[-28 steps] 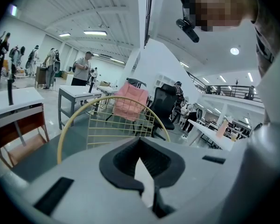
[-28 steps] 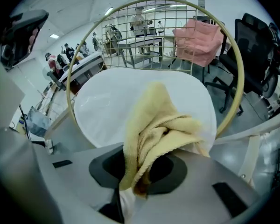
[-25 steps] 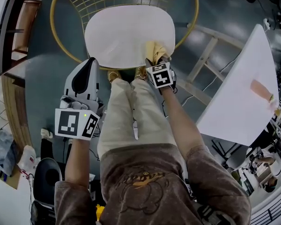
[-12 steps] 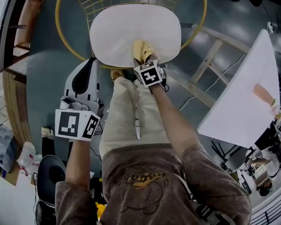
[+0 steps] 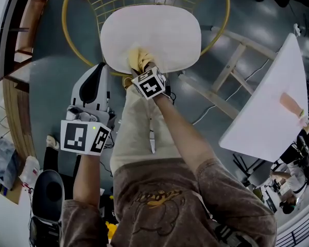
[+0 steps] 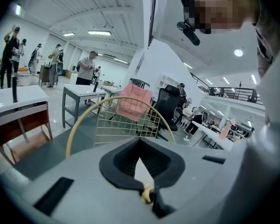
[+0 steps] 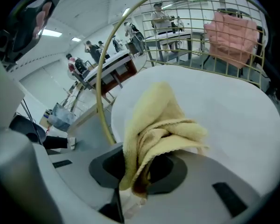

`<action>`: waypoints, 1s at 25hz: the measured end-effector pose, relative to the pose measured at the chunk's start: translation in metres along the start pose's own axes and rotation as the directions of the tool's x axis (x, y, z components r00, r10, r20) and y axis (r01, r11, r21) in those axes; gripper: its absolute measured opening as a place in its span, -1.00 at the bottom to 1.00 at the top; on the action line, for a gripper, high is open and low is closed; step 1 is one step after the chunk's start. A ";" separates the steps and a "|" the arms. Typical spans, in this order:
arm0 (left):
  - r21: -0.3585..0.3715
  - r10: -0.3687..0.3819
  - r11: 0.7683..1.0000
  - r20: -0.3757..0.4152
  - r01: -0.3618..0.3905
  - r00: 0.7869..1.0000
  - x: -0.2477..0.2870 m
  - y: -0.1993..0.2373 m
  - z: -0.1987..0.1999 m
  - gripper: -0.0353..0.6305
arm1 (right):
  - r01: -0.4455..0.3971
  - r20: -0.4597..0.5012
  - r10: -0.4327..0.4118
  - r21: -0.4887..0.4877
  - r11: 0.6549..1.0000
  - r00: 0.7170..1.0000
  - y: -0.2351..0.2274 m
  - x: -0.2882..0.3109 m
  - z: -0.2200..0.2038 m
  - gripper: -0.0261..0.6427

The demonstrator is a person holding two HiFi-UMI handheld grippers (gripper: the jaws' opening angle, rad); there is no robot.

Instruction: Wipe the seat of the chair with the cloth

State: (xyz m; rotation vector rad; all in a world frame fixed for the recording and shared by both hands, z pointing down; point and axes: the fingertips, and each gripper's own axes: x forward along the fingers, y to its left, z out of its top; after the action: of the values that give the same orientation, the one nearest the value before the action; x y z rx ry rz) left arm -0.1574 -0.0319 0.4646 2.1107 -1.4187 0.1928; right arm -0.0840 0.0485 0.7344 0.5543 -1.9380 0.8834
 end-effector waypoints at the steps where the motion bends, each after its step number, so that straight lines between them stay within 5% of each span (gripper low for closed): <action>1: -0.005 0.001 1.000 0.001 -0.001 1.000 -0.001 0.002 0.000 -0.88 | -0.009 0.000 0.009 -0.009 1.000 1.000 0.006 0.002 0.003 -0.59; 25: -0.031 0.060 0.998 0.016 -0.060 0.998 -0.022 0.029 0.003 -0.88 | -0.175 0.067 0.185 -0.140 0.975 0.980 0.085 0.008 0.046 -0.59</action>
State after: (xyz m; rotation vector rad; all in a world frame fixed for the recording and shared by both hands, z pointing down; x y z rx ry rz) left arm -0.1928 -0.0235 0.4639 2.0508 -1.4868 0.1760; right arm -0.1708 0.0678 0.6956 0.3432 -2.1277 0.8473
